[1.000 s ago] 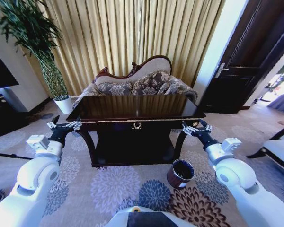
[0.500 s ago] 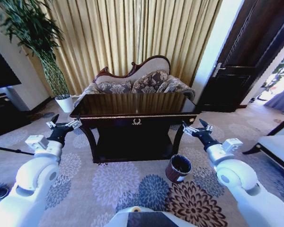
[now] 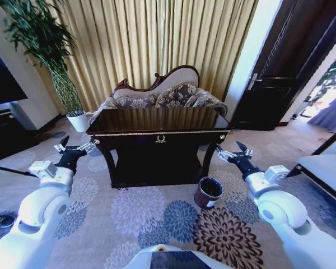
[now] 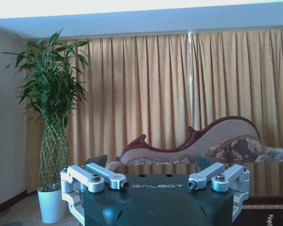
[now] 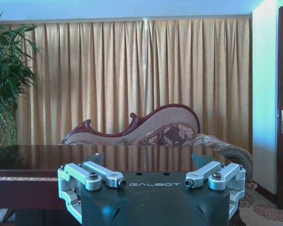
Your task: Move to the front of the table and place the trash on the table into the trash bin.
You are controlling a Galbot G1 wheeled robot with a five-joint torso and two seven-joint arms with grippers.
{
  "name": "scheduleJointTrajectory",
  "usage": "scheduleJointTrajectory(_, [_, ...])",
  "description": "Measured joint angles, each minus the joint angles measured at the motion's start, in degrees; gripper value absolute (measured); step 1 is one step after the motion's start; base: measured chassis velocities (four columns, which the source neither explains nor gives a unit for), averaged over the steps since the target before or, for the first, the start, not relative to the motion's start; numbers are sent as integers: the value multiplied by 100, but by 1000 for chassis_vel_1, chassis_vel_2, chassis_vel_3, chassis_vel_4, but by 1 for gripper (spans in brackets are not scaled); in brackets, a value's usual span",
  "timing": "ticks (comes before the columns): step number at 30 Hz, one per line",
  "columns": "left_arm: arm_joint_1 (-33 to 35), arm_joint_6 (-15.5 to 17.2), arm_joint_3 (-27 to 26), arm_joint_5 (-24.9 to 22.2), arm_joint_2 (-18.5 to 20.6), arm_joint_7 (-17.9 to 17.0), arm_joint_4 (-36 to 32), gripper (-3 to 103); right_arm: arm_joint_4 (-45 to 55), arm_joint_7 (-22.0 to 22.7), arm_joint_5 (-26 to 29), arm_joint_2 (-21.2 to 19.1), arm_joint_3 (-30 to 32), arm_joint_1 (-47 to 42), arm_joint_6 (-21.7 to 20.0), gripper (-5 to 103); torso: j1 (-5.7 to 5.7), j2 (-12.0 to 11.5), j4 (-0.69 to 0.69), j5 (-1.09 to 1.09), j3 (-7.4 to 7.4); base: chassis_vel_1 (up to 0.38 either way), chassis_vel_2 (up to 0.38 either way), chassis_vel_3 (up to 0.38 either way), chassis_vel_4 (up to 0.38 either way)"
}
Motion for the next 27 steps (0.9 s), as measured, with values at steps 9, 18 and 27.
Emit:
scheduleJointTrajectory(9, [-9,-1,8,-3,-4,3,2,100,29,0,3,0,27,-32,1,100,0,0,-1,0,-1,155,-157,-161,156])
scheduleJointTrajectory(18, [-21,-11,13,-6,-9,7,26,100,27,0,11,-11,35,-37,4,100,1,0,-2,0,0,141,-167,-149,158])
scheduleJointTrajectory(27, [-34,-14,12,-9,1,14,69,100,10,-1,14,-13,18,-34,7,100,0,0,0,0,0,177,-166,-188,183])
